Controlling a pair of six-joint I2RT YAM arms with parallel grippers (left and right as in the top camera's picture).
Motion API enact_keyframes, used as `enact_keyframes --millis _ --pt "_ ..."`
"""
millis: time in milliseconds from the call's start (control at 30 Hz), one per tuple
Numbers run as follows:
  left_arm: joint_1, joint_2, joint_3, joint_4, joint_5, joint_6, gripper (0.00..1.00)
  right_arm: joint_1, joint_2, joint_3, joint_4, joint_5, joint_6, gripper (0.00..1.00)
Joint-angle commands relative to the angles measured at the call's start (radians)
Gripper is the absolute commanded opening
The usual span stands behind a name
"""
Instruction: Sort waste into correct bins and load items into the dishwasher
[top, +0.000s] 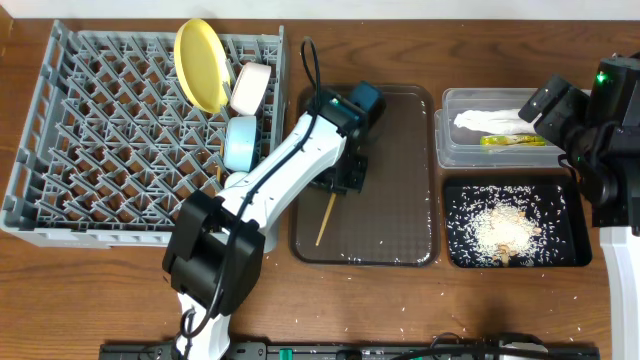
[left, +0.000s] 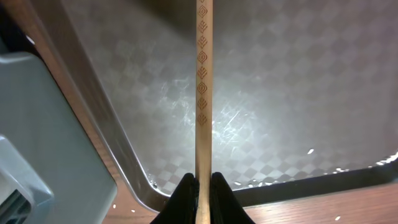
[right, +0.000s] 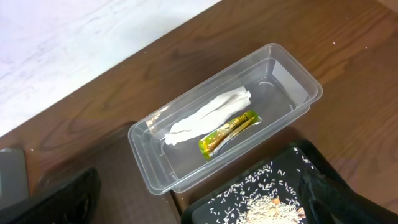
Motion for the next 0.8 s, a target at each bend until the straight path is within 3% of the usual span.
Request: enact_keyframes --millis 0,333,767 --pt "0.002 0.019 -0.033 0.005 0.010 0.017 0.08 -0.004 0.002 0.000 -0.002 0.004 0.011 0.99" --pt "0.002 0.019 -0.131 0.072 0.025 0.016 0.08 -0.004 0.002 0.000 -0.002 0.004 0.011 0.99" --pt "-0.016 0.019 -0.135 0.071 0.043 0.014 0.08 -0.004 0.002 0.000 -0.002 0.004 0.011 0.99"
